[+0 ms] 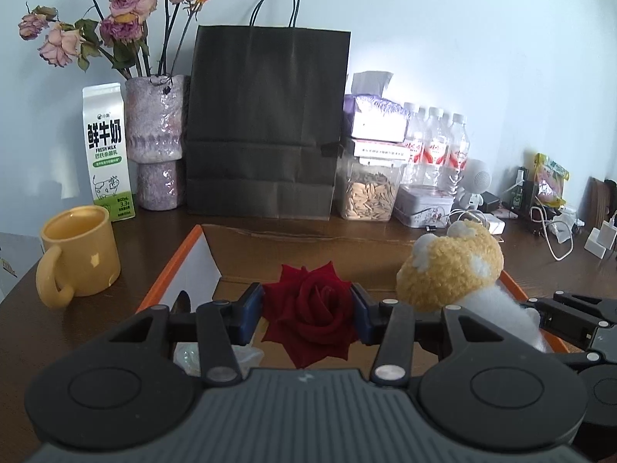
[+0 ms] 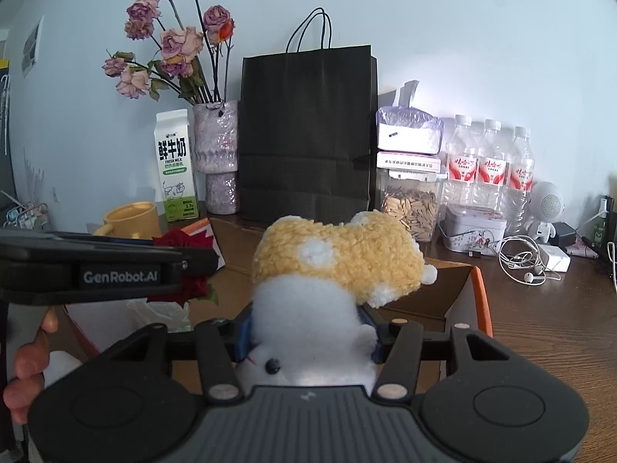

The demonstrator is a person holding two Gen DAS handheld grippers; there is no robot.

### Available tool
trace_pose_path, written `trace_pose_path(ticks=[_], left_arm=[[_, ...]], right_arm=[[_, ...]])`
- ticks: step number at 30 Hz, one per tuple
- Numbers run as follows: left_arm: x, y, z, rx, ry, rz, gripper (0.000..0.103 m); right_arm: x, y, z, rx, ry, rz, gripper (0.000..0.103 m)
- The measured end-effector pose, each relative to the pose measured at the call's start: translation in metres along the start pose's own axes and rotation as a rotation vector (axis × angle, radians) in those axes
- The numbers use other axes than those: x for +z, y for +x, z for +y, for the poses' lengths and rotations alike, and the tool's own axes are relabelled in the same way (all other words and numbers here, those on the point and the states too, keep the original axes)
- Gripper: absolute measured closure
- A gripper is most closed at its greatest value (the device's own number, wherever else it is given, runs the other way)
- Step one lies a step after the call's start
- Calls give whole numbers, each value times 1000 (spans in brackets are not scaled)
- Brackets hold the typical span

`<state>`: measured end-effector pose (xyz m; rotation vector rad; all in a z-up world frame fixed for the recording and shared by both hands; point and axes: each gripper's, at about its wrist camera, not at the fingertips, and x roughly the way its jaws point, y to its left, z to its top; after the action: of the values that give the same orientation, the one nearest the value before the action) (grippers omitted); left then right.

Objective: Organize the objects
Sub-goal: 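Lower the rose into the box and open the left gripper while the right releases the sheep inside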

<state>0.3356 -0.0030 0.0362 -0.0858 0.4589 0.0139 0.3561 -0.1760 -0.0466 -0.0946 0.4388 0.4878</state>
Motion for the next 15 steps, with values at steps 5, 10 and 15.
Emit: trace_pose_path(ticks=[5,10,15], left_arm=[[-1,-2,1,55,-6,-13,0],[1,-3,2,80,-10,-23,0],[-1,-2,-1,74,3,-16,0]], right_arm=[[-1,0,-3,-11,8,7,10],[-1,-5,-6,-25,18,-13,0],[-3,-3,-7,-24,23,-8,0]])
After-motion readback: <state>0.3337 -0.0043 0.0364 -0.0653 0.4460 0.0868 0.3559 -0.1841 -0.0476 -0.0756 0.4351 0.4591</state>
